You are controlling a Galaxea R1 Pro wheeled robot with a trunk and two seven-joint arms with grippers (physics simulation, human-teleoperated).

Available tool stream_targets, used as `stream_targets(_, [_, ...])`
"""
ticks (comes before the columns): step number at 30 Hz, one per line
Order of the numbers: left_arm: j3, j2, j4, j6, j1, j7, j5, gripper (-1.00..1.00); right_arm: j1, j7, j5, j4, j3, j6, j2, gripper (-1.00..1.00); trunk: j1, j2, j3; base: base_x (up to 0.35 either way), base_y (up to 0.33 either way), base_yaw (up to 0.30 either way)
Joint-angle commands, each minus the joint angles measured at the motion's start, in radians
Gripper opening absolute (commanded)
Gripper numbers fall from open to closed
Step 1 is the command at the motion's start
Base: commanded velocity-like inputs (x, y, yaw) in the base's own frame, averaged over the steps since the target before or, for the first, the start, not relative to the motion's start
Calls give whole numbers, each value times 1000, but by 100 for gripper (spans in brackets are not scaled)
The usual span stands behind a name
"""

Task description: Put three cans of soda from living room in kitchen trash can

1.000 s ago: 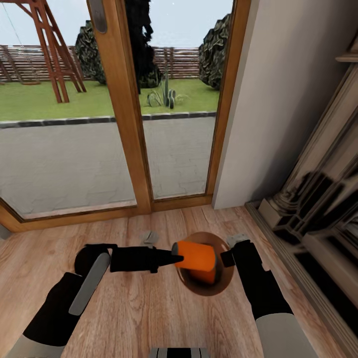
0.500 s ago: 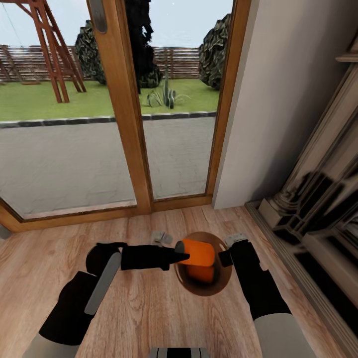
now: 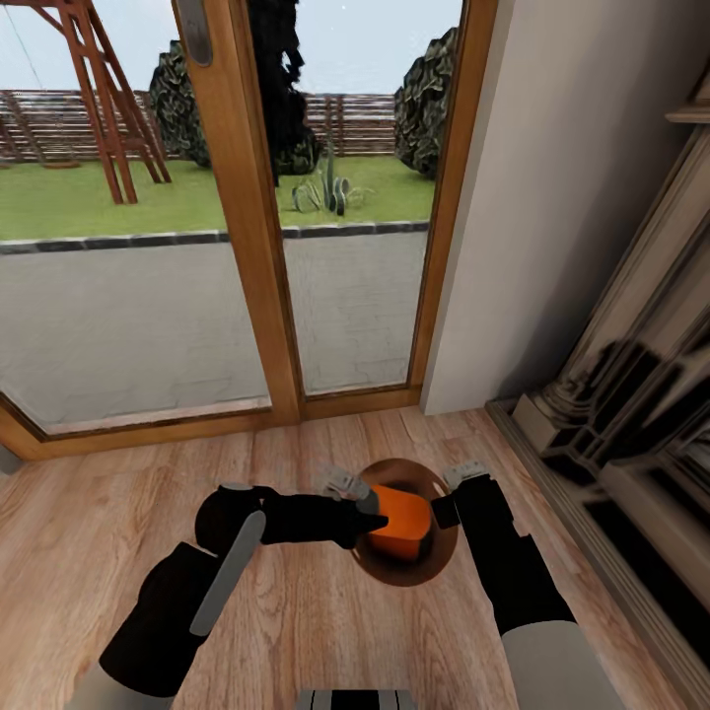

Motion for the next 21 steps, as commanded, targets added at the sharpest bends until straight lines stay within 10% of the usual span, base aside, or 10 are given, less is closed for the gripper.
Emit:
stream_targets(1, [-1,0,0,0,0,3,-1,-100,0,0,-10,0,0,1,0,-100,0,0,0,0,0,0])
stream_targets(21, [-99,-29,1,0,0,253,-13,-100,0,0,-10,0,6,1,0,-100,0,0,0,0,0,0])
